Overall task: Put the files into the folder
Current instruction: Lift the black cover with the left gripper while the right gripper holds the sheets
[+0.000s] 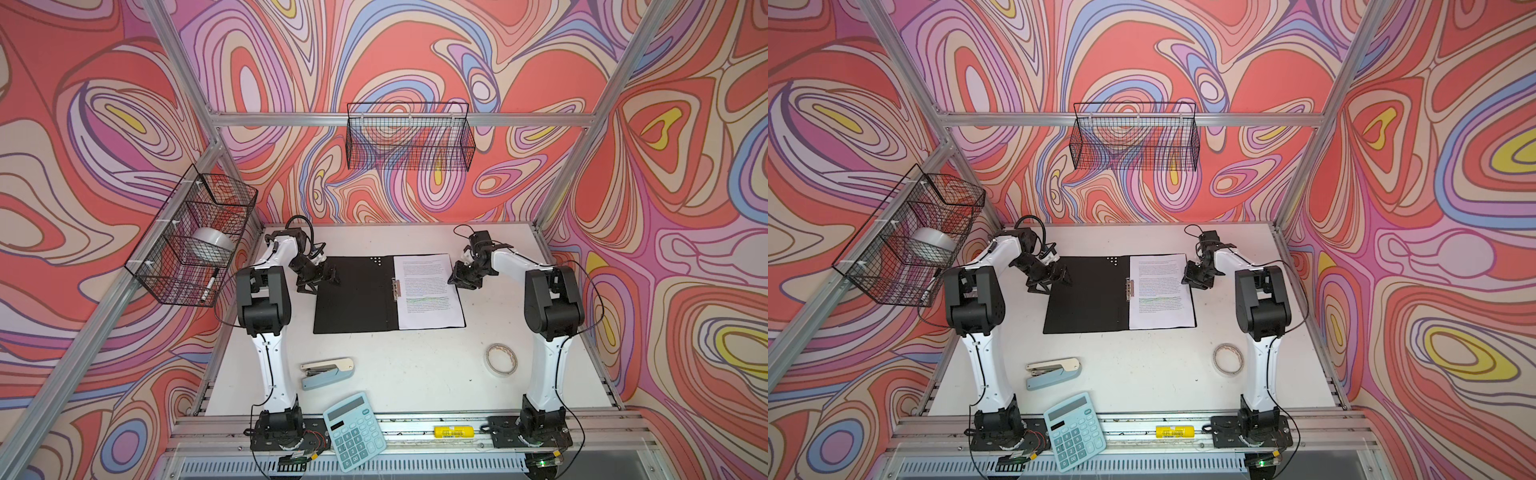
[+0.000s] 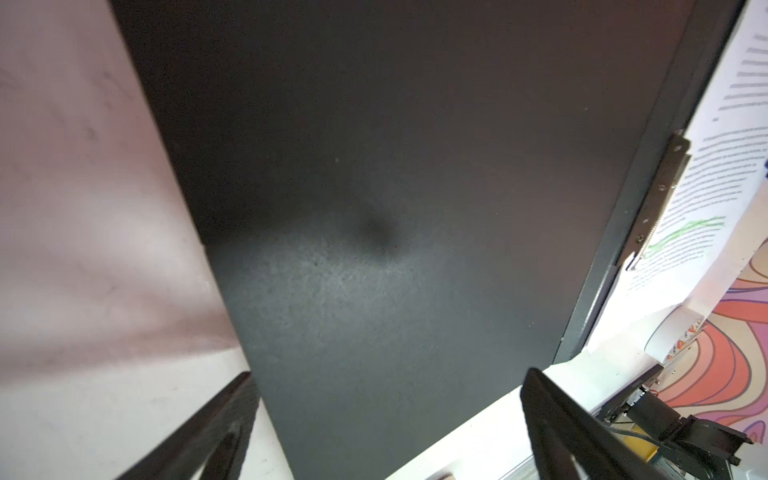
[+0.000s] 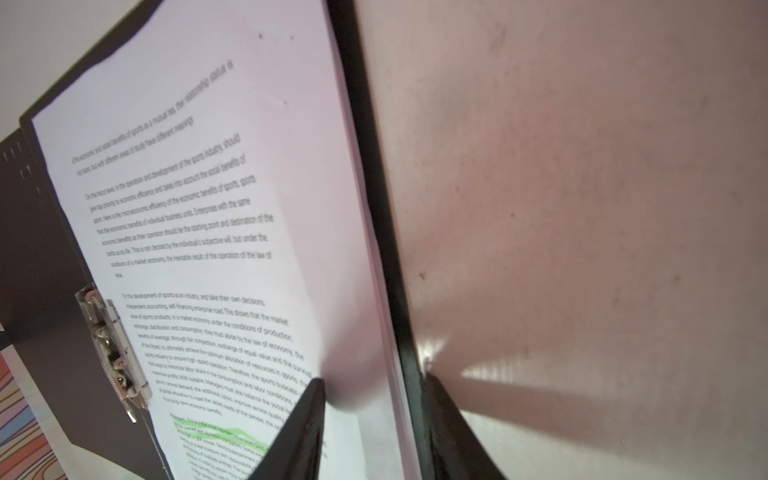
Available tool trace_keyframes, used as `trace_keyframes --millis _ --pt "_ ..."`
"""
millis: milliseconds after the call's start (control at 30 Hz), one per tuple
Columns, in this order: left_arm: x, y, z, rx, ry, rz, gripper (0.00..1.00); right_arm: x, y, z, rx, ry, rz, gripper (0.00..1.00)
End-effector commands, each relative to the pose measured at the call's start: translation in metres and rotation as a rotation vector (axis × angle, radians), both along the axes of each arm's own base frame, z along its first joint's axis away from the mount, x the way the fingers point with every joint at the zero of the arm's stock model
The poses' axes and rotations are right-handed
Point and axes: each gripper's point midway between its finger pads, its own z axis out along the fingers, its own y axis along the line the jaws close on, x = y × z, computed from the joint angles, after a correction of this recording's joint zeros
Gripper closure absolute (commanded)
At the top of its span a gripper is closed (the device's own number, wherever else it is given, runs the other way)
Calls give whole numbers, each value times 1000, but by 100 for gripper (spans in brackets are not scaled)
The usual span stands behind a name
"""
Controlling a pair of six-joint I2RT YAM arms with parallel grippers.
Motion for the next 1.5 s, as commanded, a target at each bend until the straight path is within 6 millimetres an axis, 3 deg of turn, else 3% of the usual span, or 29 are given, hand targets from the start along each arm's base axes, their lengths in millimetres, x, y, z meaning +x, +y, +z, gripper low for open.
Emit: trace_keyframes --millis 0,1467 --pt "-7 -39 34 -178 -37 -50 2 -35 15 -44 7 162 45 60" --pt "-2 -54 121 -369 -154 -42 2 -33 17 -42 11 160 55 61"
